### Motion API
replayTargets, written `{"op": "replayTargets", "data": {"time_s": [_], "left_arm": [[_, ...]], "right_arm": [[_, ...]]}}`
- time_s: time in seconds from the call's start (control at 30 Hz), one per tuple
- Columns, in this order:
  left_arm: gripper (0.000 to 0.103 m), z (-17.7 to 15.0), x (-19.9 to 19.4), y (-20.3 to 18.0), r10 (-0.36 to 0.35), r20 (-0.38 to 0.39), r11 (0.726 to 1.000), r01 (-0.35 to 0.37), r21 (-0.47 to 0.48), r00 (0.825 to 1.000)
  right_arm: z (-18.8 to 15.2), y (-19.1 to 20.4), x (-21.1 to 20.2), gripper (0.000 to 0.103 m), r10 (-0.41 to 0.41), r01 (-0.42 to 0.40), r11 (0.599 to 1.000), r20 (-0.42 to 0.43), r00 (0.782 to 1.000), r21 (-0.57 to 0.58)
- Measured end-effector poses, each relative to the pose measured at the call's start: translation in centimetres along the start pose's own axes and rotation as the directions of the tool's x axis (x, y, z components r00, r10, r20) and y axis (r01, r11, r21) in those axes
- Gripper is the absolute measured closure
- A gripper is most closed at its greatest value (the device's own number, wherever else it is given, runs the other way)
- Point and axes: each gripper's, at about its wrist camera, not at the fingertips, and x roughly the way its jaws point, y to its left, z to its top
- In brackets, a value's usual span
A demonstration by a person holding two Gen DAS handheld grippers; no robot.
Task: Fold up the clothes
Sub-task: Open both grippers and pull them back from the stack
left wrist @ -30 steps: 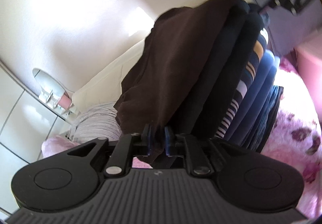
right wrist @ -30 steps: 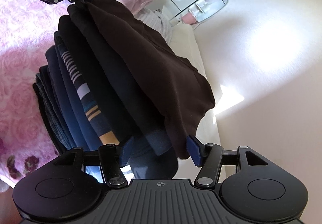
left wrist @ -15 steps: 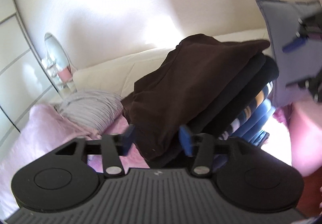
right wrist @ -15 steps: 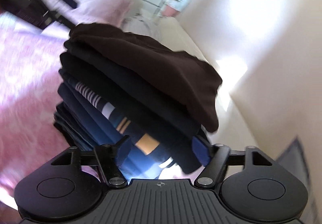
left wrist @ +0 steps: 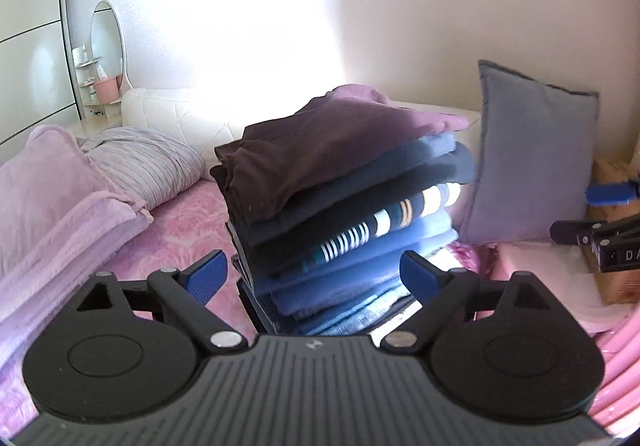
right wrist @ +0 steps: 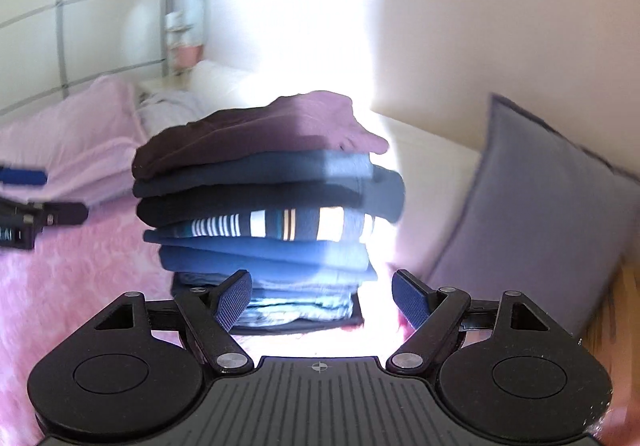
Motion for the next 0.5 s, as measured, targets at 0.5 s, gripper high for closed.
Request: {"op": "replayTargets", "data": {"time_s": [0.5], "left_arm": [[0.012, -2.3, -6.3, -2.4, 0.034, -0.062, 0.997, -0.039, -0.073, 0.997]], "right_arm": [[-1.5, 3.4, -7.0, 0.023, 0.022, -0.019, 0.996, -0.041, 0.999, 0.083]]}}
